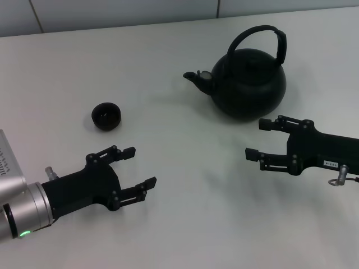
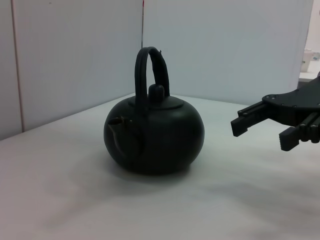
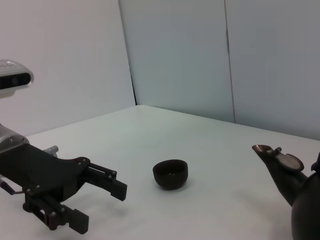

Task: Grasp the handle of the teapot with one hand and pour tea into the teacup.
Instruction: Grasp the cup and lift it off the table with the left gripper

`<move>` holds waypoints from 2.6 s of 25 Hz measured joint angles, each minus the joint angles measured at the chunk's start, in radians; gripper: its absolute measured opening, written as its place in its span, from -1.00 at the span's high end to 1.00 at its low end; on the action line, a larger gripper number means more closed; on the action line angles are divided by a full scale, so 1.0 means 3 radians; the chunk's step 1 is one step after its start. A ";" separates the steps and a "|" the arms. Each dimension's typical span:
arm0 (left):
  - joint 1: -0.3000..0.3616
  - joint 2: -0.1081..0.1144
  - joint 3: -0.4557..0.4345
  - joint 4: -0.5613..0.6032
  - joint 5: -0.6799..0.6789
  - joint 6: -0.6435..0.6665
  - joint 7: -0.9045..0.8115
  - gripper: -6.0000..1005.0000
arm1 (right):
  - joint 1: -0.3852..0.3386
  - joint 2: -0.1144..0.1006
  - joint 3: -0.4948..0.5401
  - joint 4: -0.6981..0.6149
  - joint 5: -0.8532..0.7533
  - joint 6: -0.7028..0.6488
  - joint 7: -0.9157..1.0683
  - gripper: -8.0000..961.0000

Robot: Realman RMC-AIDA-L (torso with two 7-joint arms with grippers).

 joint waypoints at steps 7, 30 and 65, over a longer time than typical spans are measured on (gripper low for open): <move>-0.0002 -0.0007 -0.0016 0.0000 0.0000 0.0000 0.0000 -0.59 | 0.0000 0.0000 -0.0001 0.0000 -0.0006 0.0002 0.0000 -0.70; -0.0217 -0.0159 -0.0909 -0.0060 0.0000 -0.0624 0.0307 -0.56 | 0.0000 0.0000 -0.0001 -0.0001 -0.0006 -0.0008 -0.0014 -0.70; -0.0635 -0.0160 -0.0796 -0.0272 0.0392 -0.1137 -0.0041 -0.51 | 0.0020 -0.0005 -0.0042 -0.0016 -0.0003 -0.0013 0.0003 -0.70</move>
